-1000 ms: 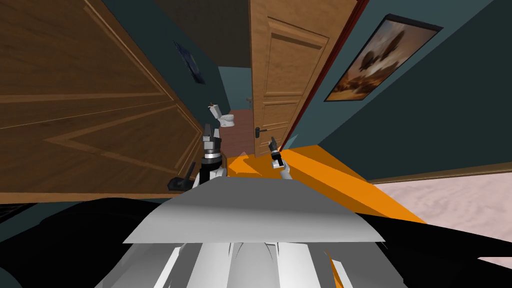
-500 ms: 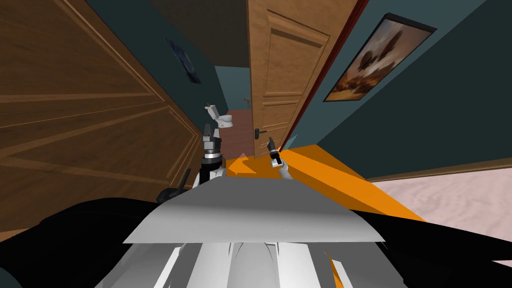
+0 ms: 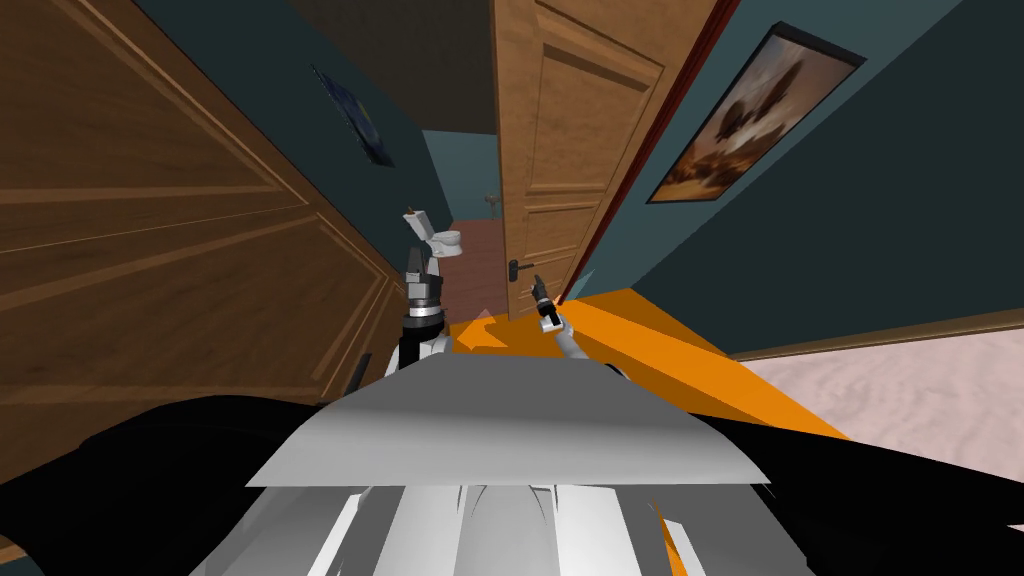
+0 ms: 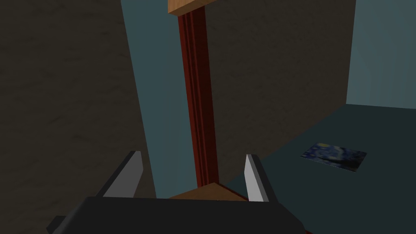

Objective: Pull the door open

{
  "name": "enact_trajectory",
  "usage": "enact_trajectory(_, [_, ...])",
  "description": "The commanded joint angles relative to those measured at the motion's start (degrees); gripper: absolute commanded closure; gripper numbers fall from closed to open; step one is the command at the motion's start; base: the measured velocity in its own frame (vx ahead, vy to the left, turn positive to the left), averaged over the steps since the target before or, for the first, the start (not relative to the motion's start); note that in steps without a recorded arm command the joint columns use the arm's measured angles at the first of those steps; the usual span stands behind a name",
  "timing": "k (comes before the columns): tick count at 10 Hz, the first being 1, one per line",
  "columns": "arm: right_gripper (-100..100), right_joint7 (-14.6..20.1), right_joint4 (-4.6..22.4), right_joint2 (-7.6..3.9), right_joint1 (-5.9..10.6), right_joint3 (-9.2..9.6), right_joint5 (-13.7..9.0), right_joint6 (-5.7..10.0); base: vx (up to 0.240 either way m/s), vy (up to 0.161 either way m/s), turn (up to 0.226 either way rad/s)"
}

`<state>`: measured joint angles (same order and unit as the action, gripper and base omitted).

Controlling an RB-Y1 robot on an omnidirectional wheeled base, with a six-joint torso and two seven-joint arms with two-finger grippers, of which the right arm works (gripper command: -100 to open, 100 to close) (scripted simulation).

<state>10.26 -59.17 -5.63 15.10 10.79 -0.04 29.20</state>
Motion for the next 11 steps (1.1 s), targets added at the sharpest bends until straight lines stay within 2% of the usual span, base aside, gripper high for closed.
enact_trajectory(1, [-100,0.36,2.43,0.08,1.54,0.21,0.18,-0.05,0.084,0.051,-0.051])
enact_trajectory(10, [-100,1.99,13.11,0.63,8.33,1.33,1.1,-0.43,0.083,0.041,-0.047])
enact_trajectory(11, [-100,2.3,15.11,0.77,9.6,1.54,1.27,-0.5,0.099,0.061,-0.071])
